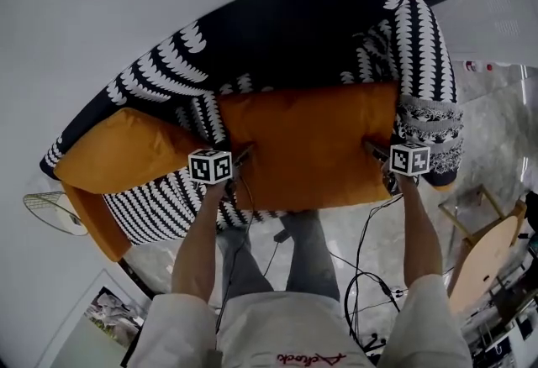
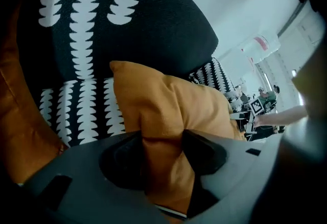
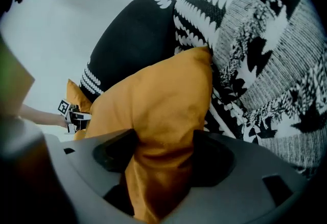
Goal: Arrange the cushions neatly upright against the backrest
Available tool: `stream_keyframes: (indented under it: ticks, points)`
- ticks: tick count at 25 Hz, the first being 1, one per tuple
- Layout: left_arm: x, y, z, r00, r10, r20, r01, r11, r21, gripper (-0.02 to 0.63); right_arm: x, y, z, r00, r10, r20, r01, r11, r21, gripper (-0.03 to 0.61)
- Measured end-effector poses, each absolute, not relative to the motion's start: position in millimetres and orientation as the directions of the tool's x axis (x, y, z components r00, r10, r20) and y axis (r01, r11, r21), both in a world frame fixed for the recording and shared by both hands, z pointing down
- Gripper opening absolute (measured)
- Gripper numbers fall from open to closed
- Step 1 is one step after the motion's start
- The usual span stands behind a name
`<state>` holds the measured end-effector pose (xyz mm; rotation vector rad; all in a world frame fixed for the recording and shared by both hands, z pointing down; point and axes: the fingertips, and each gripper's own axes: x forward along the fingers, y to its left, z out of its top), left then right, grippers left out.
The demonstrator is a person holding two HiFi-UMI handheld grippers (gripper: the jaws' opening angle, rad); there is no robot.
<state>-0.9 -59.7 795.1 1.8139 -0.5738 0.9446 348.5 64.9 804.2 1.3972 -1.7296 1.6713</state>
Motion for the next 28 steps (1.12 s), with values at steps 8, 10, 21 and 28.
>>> stream_keyframes:
  ticks: [8,10,21,28]
  points:
    - [10,-52,778,0.651,0.014,0.759,-0.679,-0.436,0.59,0.144,340,64,792,-0.431,-0.408,0.805,-0.85,-0.116,-0.514,0.186]
    - [14,-51,768,0.662,0.01,0.75,-0.663,-0.459,0.591,0.126,342,63,784,-0.419,-0.42,0.805,-0.86,-0.099,-0.5,0.169]
    - [3,-111,656,0.742,-0.242,0.625,-0.637,-0.543,0.546,0.11,342,-34,661,-0.372,-0.625,0.687,-0.908,0.089,-0.41,0.155]
    - [-9,-152,610,0.738,-0.373,0.562,-0.661,-0.567,0.492,0.112,334,-89,617,-0.382,-0.684,0.621,-0.912,0.17,-0.374,0.16]
